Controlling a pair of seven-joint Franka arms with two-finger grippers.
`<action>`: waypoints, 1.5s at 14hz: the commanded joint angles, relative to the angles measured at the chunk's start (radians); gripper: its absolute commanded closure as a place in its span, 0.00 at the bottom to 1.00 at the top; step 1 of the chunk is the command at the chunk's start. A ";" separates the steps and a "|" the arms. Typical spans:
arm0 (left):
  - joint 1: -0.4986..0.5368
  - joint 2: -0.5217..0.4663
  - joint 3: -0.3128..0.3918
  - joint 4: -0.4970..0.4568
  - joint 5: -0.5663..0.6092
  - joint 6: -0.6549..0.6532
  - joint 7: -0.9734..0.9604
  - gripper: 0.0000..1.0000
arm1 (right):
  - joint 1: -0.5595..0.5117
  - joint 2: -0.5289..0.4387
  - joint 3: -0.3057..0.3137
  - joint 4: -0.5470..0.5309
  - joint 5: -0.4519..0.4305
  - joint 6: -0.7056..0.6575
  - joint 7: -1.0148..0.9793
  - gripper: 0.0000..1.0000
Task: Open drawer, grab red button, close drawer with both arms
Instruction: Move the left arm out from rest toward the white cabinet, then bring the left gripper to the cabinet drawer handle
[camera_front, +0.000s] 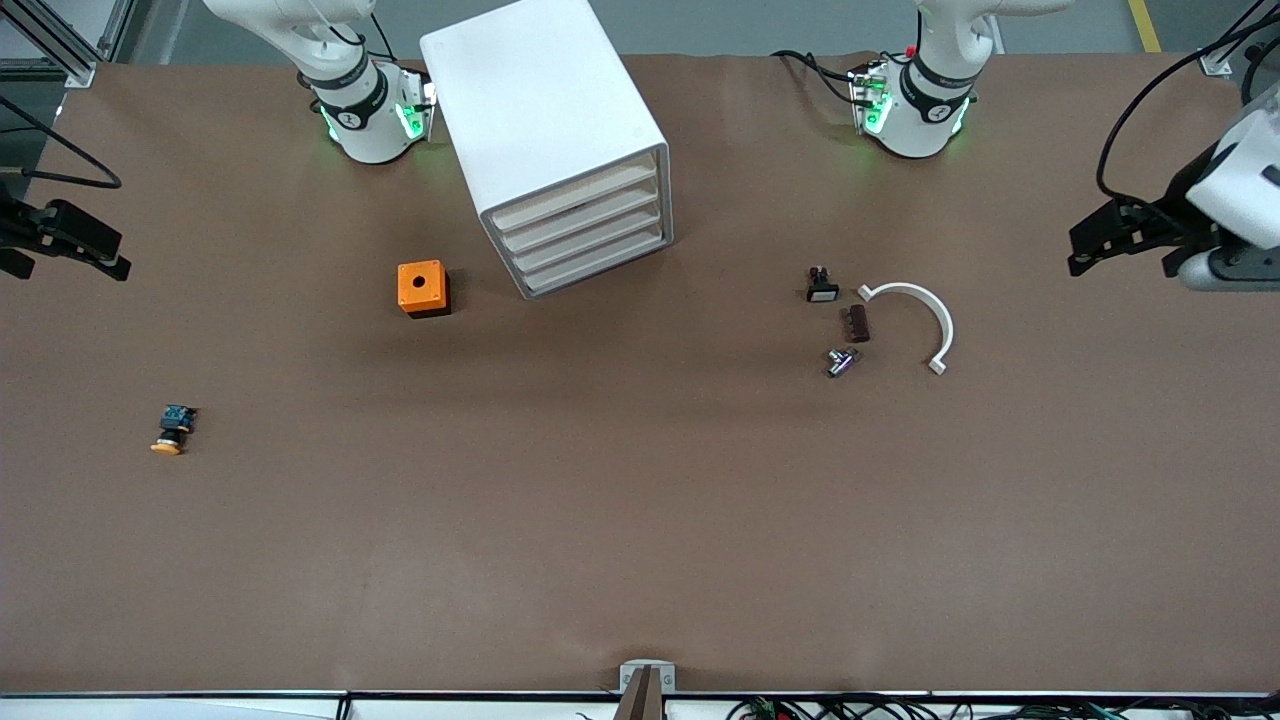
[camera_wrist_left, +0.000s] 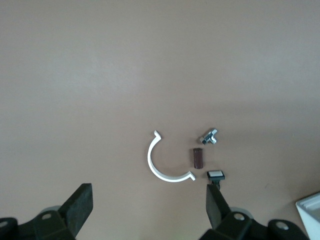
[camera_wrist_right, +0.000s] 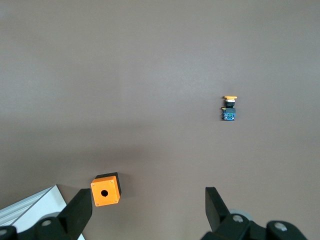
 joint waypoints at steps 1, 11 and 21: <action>-0.008 0.049 -0.009 0.001 -0.078 -0.039 0.027 0.00 | 0.006 0.004 -0.004 0.006 0.005 0.003 0.003 0.00; -0.017 0.308 -0.145 -0.003 -0.468 -0.097 0.086 0.00 | -0.003 0.007 -0.006 0.007 0.005 0.003 0.003 0.00; -0.088 0.406 -0.259 -0.132 -0.796 0.125 0.315 0.00 | -0.009 0.018 -0.007 0.007 -0.006 0.003 0.012 0.00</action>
